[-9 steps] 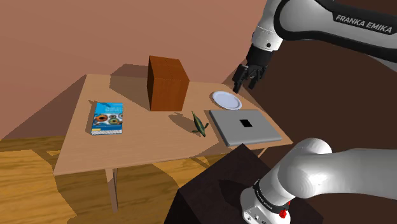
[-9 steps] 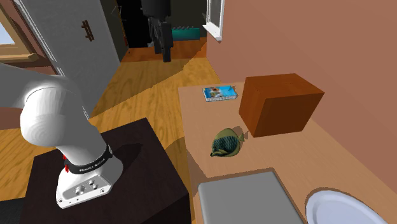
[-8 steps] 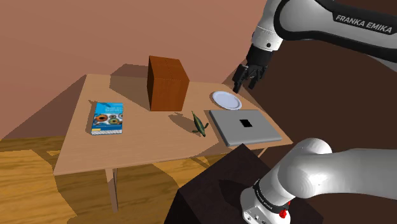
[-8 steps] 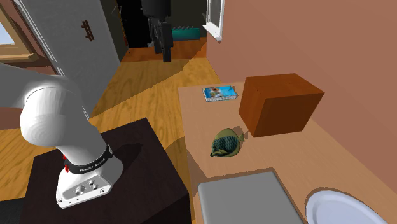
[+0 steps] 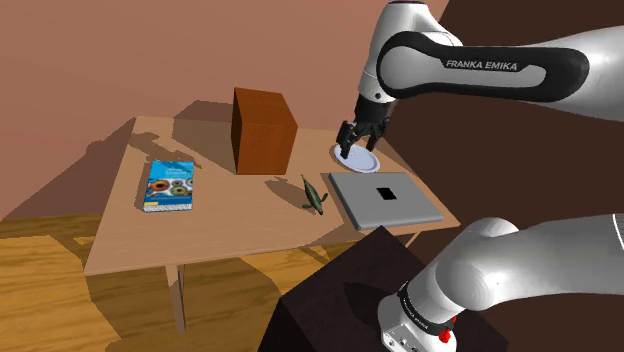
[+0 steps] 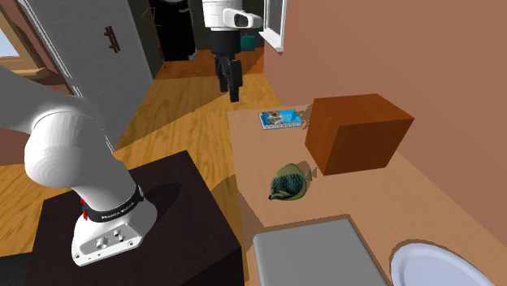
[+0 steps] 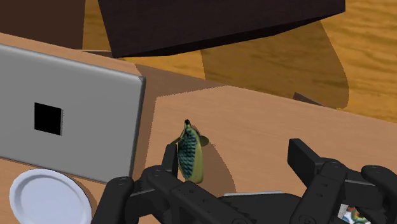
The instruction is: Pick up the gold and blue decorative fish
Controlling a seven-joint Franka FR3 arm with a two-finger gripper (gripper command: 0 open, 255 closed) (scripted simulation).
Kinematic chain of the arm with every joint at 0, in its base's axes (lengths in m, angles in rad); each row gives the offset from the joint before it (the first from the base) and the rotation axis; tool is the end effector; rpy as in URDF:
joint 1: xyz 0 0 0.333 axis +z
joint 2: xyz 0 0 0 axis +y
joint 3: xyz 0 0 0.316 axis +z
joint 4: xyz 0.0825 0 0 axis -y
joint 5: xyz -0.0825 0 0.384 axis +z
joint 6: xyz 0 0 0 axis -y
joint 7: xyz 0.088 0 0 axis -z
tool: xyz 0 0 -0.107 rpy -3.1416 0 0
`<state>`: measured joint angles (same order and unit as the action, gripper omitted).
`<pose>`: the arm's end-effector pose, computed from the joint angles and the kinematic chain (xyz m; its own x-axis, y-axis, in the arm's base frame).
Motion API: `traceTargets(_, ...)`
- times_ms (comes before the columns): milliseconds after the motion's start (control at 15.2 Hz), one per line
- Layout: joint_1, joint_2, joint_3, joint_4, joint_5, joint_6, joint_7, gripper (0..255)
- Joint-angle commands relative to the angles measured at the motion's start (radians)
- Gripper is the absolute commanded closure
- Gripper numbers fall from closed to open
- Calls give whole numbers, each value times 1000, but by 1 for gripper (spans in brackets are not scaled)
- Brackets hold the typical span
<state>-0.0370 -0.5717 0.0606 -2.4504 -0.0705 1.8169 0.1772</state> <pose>0.3707 0.0046 0.4934 0.9882 -0.1467 -0.0451 -0.1411 -0.9839 0.1094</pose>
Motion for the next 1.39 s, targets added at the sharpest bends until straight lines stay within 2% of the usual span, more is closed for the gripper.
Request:
traceTargets(0,-10,63,14,-16,-19,73,31,0)
traceTargets(660,-69,439,61,41,-175,337,222,0)
traceTargets(990,-87,643,57,126,-288,418,338,0)
traceTargets(1320,-83,846,25,244,-393,463,443,0)
